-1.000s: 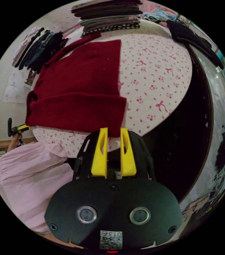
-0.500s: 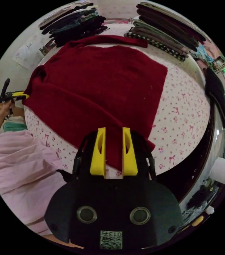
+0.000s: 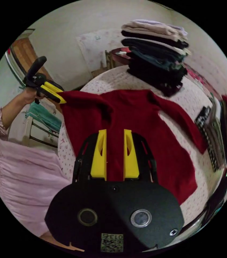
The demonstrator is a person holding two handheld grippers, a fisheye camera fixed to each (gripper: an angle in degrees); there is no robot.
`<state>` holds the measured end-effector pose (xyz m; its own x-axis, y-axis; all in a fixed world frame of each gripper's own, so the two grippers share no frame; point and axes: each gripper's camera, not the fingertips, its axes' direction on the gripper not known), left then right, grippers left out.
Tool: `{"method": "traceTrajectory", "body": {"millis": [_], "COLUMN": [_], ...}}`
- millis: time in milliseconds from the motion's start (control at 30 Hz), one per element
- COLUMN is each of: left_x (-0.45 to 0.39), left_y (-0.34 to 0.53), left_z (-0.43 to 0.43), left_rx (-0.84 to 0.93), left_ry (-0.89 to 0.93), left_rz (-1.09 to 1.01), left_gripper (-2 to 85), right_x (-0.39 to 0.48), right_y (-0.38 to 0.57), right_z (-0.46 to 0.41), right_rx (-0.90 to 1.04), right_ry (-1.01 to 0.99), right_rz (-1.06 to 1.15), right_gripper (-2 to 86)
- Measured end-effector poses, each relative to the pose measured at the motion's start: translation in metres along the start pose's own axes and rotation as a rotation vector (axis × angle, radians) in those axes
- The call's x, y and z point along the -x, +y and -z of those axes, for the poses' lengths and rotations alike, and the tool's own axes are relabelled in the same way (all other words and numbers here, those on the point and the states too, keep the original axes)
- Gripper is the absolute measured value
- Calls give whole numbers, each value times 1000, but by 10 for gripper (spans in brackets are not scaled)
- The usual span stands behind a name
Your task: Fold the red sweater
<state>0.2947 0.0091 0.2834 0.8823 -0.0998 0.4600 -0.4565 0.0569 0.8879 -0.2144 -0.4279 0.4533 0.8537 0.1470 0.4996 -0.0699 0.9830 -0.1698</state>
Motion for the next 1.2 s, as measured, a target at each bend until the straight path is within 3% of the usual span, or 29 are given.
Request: {"method": "traceTrajectory", "body": {"millis": [133,233,267,433,633,733,867,1067,1200], "left_x": [9,28,35,51,59,67,71,76,70], "left_y": [11,37,48,75,74,78,88,92,68], "left_z": [-17,-32,-36,-62,-82,-90,-90,-74,-85], "left_rx": [76,44,12,-52,-56,-21,-19,-95,-52], "left_ry": [16,51,72,186,231,280,299,311,304], "left_rz": [-5,103,158,266,257,273,294,292,255], "left_gripper": [58,72,87,137,92,85,79,115,78], "right_x": [6,6,5,-18,-18,-74,-164,-169,-141], "right_y": [-66,-80,-82,-96,-120,-100,-38,58,120], "right_z": [-68,-130,-132,-87,-9,-13,-42,2,19], "right_rx": [116,343,339,135,-116,-187,-162,-246,-126], "right_ry": [-34,-127,-171,-320,-179,-122,-212,-144,24], "right_rz": [83,107,100,-2,28,-213,-614,-653,-640], "right_gripper": [95,49,43,34,25,26,30,41,65]}}
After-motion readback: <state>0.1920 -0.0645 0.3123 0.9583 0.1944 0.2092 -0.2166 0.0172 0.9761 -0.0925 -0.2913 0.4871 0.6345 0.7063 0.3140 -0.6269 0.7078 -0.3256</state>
